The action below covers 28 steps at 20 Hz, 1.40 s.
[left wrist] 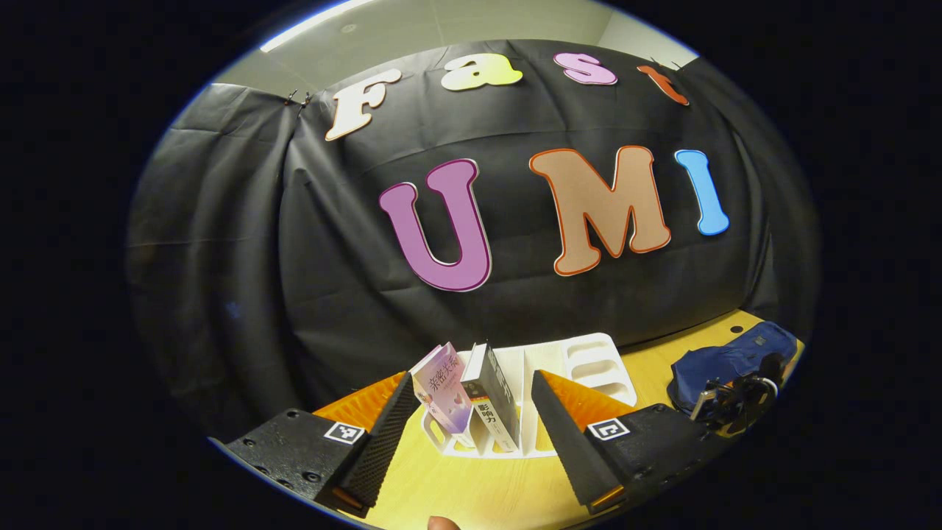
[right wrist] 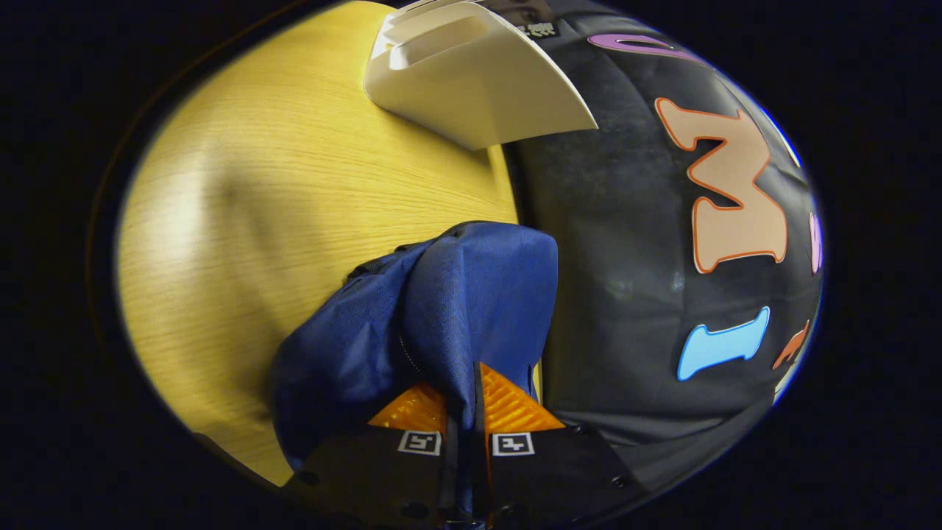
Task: Open the schoolbag, grab two books from the bookshelf and put them into the schoolbag.
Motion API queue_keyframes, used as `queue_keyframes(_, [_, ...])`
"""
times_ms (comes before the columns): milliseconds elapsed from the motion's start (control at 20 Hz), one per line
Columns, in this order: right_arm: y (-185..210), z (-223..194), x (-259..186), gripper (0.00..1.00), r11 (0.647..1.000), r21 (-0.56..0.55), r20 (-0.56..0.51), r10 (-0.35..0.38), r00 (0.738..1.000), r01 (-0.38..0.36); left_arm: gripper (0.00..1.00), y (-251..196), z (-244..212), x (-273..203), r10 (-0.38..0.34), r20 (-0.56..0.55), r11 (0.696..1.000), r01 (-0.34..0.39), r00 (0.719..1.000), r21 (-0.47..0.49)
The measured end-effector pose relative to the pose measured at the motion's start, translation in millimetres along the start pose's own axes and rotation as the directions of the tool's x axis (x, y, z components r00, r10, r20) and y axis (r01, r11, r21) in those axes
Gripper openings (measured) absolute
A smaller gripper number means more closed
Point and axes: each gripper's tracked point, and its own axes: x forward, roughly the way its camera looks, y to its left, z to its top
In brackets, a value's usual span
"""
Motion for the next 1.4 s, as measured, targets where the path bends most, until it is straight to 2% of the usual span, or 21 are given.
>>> queue_keyframes(100, [-1, 1, 1, 0.07, 0.996, 0.081, 0.009, 0.039, 0.999, -0.04, 0.93, -1, 1, 0, 0.0, 0.003, 1.0, 0.0, 1.0, 0.002])
queue_keyframes(150, [-3, 1, 1, 0.16, 0.993, 0.109, 0.003, 0.051, 0.999, -0.051, 0.94, -2, 0, 1, -0.002, -0.002, 1.0, 0.002, 1.0, 0.003])
queue_keyframes(200, [-10, 2, 1, 0.07, 0.991, 0.126, 0.008, 0.043, 0.999, -0.044, 0.93, -3, -1, 2, -0.002, -0.003, 1.0, 0.002, 1.0, 0.004])
queue_keyframes(250, [-15, 5, 1, 0.11, 0.99, 0.135, 0.015, 0.036, 0.999, -0.038, 0.93, -5, 0, 3, -0.007, -0.004, 1.0, 0.007, 1.0, 0.005])
queue_keyframes(350, [-19, 4, -4, 0.07, 0.983, 0.18, 0.018, 0.043, 0.999, -0.045, 0.93, -6, -1, 5, -0.01, -0.003, 1.0, 0.01, 1.0, 0.006])
queue_keyframes(500, [-35, 4, -11, 0.16, 0.968, 0.248, 0.043, 0.036, 0.998, -0.046, 0.93, -8, -1, 12, -0.014, -0.006, 1.0, 0.014, 1.0, 0.01])
queue_keyframes(650, [-51, 0, -18, 0.11, 0.934, 0.352, 0.06, 0.047, 0.997, -0.065, 0.93, -8, 1, 23, -0.013, 0.0, 1.0, 0.013, 1.0, 0.015])
queue_keyframes(700, [-57, -2, -21, 0.16, 0.914, 0.399, 0.067, 0.052, 0.996, -0.074, 0.94, -8, 0, 27, -0.014, -0.001, 1.0, 0.014, 1.0, 0.017])
queue_keyframes(750, [-62, -2, -23, 0.11, 0.888, 0.45, 0.078, 0.062, 0.995, -0.091, 0.99, -9, -1, 32, -0.013, 0.0, 1.0, 0.013, 1.0, 0.017])
queue_keyframes(800, [-67, -5, -26, 0.11, 0.859, 0.503, 0.084, 0.066, 0.994, -0.1, 0.94, -9, -1, 36, -0.015, -0.002, 1.0, 0.015, 1.0, 0.015])
queue_keyframes(850, [-73, -4, -30, 0.06, 0.825, 0.555, 0.094, 0.069, 0.993, -0.11, 0.94, -9, -2, 40, -0.016, -0.005, 1.0, 0.016, 1.0, 0.01])
queue_keyframes(900, [-78, -9, -30, 0.16, 0.789, 0.602, 0.103, 0.072, 0.992, -0.12, 0.94, -9, -3, 46, -0.02, -0.009, 1.0, 0.02, 1.0, 0.003])
queue_keyframes(950, [-85, -13, -30, 0.16, 0.756, 0.643, 0.106, 0.072, 0.992, -0.123, 0.94, -11, -4, 51, -0.026, -0.015, 1.0, 0.026, 1.0, -0.006])
queue_keyframes(1000, [-91, -17, -32, 0.11, 0.728, 0.675, 0.105, 0.067, 0.992, -0.12, 0.94, -11, -6, 56, -0.028, -0.019, 1.0, 0.028, 0.999, -0.013])
queue_keyframes(1050, [-96, -19, -35, 0.15, 0.706, 0.698, 0.104, 0.067, 0.992, -0.121, 0.94, -10, -6, 62, -0.027, -0.02, 1.0, 0.026, 0.999, -0.015])
queue_keyframes(1150, [-107, -26, -37, 0.07, 0.676, 0.728, 0.098, 0.062, 0.993, -0.114, 0.93, -6, -7, 73, -0.019, -0.023, 1.0, 0.019, 1.0, -0.013])
queue_keyframes(1250, [-110, -30, -42, 0.15, 0.627, 0.771, 0.101, 0.062, 0.993, -0.117, 0.94, -4, -7, 84, -0.021, -0.03, 1.0, 0.021, 0.999, -0.015])
queue_keyframes(1300, [-112, -30, -44, 0.11, 0.6, 0.791, 0.105, 0.061, 0.993, -0.12, 0.93, -5, -9, 89, -0.029, -0.042, 0.999, 0.029, 0.999, -0.016])
queue_keyframes(1400, [-119, -36, -48, 0.11, 0.549, 0.828, 0.108, 0.053, 0.993, -0.119, 0.93, -6, -15, 100, -0.049, -0.078, 0.999, 0.048, 0.996, -0.014])
